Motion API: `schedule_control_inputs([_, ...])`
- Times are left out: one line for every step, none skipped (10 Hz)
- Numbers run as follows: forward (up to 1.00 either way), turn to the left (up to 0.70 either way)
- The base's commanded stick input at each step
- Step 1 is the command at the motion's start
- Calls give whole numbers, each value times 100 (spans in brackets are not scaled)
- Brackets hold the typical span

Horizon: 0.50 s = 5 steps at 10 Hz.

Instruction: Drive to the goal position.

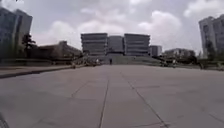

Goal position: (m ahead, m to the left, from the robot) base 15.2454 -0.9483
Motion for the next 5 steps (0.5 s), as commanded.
schedule_control_inputs([70,0])
schedule_control_inputs([70,0])
schedule_control_inputs([70,0])
schedule_control_inputs([70,0])
schedule_control_inputs([70,0])
